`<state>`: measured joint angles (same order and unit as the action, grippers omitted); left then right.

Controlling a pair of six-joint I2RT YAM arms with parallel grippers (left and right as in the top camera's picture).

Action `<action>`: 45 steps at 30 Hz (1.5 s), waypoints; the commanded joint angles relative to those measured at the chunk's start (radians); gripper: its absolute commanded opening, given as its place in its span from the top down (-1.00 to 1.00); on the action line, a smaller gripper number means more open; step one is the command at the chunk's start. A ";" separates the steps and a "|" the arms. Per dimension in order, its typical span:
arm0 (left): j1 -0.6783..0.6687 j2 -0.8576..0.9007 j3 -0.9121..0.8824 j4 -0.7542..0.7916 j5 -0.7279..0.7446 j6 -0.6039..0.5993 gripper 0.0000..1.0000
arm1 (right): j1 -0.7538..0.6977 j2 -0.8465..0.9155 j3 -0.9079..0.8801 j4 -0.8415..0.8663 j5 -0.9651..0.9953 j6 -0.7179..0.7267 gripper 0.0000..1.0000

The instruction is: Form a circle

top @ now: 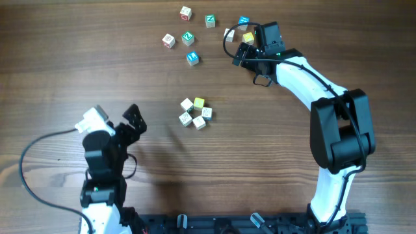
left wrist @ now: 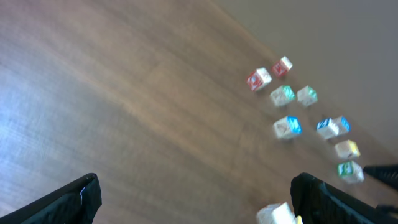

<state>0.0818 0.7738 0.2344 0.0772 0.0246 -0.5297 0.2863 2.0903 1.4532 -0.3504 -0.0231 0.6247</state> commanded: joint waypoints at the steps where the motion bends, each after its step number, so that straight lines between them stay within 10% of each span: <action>1: 0.006 -0.104 -0.081 0.005 0.008 0.002 -1.00 | 0.001 -0.002 -0.003 0.002 -0.008 0.007 -0.99; 10: -0.003 -0.380 -0.229 -0.101 0.005 0.012 -1.00 | 0.001 -0.002 -0.003 0.002 -0.008 0.007 -0.99; 23: -0.110 -0.763 -0.229 -0.156 0.005 0.360 -1.00 | 0.001 -0.002 -0.003 0.002 -0.008 0.007 -1.00; 45: -0.130 -0.767 -0.229 -0.154 0.005 0.366 -1.00 | 0.001 -0.002 -0.003 0.002 -0.008 0.007 -0.99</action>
<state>-0.0444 0.0147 0.0113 -0.0738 0.0250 -0.1841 0.2863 2.0907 1.4532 -0.3504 -0.0231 0.6247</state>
